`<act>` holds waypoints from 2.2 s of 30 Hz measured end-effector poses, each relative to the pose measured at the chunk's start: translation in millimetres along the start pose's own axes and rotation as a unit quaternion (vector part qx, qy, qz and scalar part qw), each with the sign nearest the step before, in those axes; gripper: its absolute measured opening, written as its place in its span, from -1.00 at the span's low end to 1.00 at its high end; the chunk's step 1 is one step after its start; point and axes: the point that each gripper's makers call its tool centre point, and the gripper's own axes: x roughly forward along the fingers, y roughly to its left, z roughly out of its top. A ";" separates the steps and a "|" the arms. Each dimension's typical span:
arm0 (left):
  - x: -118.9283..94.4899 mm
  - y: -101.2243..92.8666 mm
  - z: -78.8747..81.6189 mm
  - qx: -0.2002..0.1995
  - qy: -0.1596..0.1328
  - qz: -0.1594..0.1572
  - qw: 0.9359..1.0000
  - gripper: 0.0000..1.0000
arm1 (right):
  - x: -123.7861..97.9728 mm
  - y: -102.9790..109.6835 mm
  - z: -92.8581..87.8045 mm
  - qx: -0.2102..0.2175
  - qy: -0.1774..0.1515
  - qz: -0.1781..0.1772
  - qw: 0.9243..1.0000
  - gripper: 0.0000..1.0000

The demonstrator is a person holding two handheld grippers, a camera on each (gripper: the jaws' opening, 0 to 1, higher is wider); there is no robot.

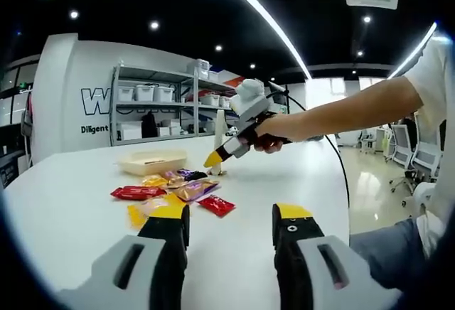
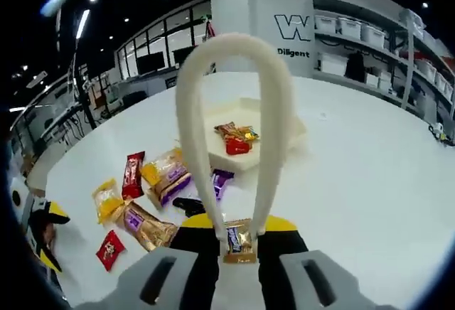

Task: Place the target food into the container with the food tongs after gripping and lifting it, then release it inside without dropping or visibly crushing the food.

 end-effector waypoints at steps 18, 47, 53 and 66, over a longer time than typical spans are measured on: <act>-0.3 -2.1 1.0 -0.004 -0.003 -0.007 1.000 -0.13 | -12.8 7.1 66.5 0.031 -0.096 0.027 0.995 -0.75; 0.3 0.8 2.3 -0.009 -0.014 -0.010 1.000 -0.20 | 71.8 27.3 96.1 -0.018 -0.094 0.041 0.995 -0.73; 0.6 0.4 2.7 -0.011 -0.015 -0.009 1.000 -0.22 | 82.4 22.3 91.8 -0.036 -0.082 0.035 0.995 -0.73; 1.9 1.1 2.3 -0.013 -0.012 -0.006 1.000 -0.25 | 86.2 12.8 95.8 -0.048 -0.091 0.022 0.994 -0.66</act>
